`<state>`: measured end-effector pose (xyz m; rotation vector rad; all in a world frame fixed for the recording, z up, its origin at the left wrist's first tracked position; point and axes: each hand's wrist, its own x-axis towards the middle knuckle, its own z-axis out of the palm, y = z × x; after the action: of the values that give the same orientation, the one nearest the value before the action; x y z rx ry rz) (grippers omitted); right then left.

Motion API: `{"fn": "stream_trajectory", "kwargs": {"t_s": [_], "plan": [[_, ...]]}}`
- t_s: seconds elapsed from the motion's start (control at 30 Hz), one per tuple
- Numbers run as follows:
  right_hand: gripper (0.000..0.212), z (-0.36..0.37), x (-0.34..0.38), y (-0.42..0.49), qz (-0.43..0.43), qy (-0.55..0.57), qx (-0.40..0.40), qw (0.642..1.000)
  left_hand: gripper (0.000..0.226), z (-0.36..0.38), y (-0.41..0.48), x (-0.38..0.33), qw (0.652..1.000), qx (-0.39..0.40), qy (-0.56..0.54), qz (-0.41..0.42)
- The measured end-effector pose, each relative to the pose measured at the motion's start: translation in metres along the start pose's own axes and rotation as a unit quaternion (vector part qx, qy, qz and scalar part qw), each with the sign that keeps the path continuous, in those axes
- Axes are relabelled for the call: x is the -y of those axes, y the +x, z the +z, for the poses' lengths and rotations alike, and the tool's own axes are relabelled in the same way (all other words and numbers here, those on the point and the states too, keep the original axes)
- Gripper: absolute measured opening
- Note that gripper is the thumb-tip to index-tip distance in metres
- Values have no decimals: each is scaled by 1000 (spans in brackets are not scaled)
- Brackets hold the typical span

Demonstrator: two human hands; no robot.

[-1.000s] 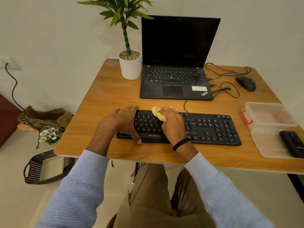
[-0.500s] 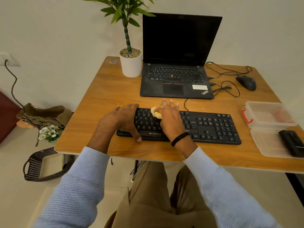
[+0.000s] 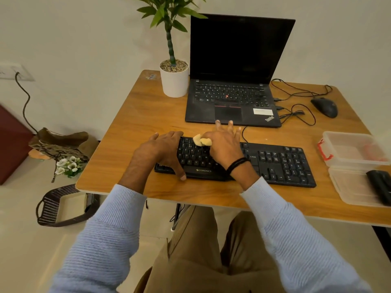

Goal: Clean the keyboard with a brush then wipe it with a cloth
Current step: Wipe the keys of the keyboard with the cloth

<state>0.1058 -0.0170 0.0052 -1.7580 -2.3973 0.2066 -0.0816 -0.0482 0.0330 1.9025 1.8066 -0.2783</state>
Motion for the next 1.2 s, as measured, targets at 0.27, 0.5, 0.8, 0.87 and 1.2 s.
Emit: {"fn": "stream_trajectory", "kwargs": {"t_s": [0.27, 0.5, 0.8, 0.87, 1.2], "plan": [[48, 6, 14, 1, -18, 29, 18, 999, 149, -1, -3, -2, 1000, -5, 5, 0], [49, 3, 15, -3, -29, 15, 30, 999, 147, -3, -8, -5, 1000, -5, -4, -4], [50, 4, 12, 0, -16, 64, 47, 997, 147, -1, -6, -3, 1000, -11, -7, 4], [47, 0, 1, 8, 3, 121, 22, 992, 147, -1, -5, -4, 1000, -10, -8, 4], [31, 9, 16, -18, 67, 123, -100, 985, 145, 1, 2, 3, 1000, -7, 5, 28]]}}
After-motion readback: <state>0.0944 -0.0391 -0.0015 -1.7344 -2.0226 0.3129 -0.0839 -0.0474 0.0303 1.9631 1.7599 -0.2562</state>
